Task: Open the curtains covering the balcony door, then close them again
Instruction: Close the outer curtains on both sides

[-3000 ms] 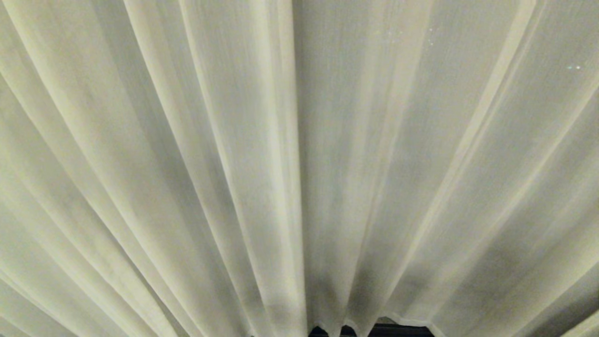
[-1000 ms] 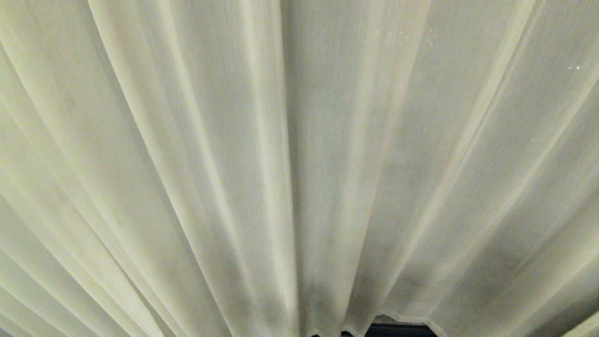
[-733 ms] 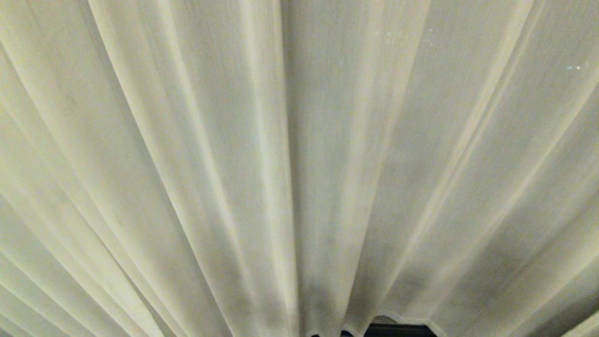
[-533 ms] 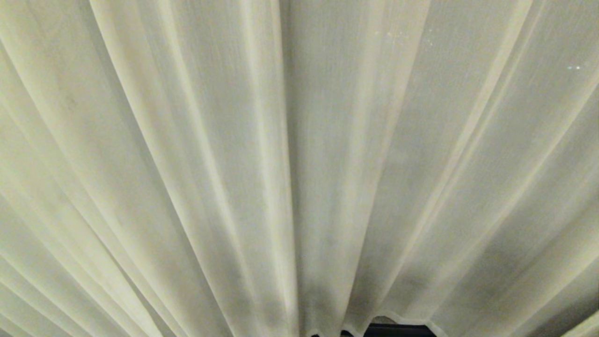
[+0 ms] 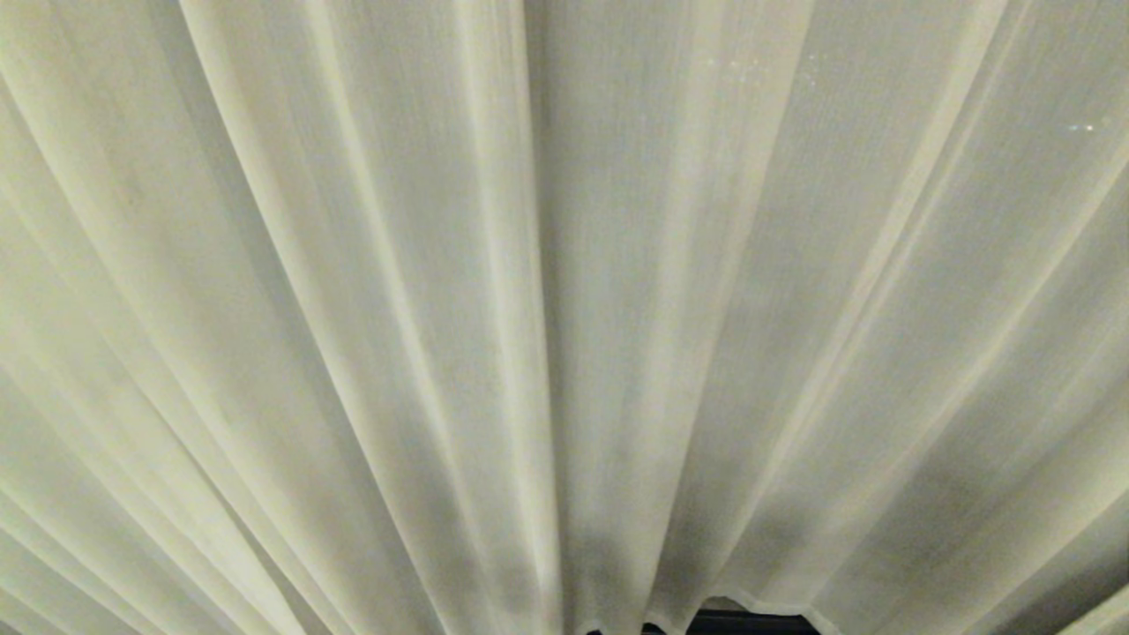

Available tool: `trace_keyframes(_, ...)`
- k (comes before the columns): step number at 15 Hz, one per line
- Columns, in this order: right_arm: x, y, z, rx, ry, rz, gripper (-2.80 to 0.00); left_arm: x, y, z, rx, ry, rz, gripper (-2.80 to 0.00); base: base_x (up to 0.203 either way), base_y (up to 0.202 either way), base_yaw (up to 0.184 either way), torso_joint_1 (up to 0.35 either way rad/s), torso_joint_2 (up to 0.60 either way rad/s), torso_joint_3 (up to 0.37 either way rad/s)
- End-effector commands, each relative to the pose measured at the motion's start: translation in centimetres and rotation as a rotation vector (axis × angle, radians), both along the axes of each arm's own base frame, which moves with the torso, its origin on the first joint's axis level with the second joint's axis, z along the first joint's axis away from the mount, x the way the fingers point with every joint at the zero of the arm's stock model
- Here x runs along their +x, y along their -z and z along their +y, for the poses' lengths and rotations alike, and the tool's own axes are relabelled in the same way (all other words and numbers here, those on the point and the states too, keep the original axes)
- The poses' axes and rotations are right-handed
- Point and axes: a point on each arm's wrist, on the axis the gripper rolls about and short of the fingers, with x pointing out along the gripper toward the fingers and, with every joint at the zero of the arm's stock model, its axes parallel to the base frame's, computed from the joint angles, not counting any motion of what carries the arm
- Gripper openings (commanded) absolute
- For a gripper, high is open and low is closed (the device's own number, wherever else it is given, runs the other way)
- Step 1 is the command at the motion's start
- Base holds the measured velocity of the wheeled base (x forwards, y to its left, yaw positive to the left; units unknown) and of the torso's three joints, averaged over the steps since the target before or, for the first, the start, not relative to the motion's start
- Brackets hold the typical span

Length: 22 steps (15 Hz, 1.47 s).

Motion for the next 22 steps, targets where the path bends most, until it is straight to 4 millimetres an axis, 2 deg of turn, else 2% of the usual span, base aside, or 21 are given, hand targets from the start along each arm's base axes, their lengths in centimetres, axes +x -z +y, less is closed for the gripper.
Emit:
trace_keyframes(1,0.01,0.00,0.00,-0.001,0.000,0.002,-2.80,-0.02,-0.01,0.00,0.000,-0.001,-0.004,-2.80,0.000,0.000,0.000,0.000,0.00,0.000)
trace_keyframes(22,0.01,0.00,0.00,-0.001,0.000,0.002,-2.80,-0.02,-0.01,0.00,0.002,0.001,-0.004,-2.80,0.000,0.000,0.000,0.000,0.00,0.000)
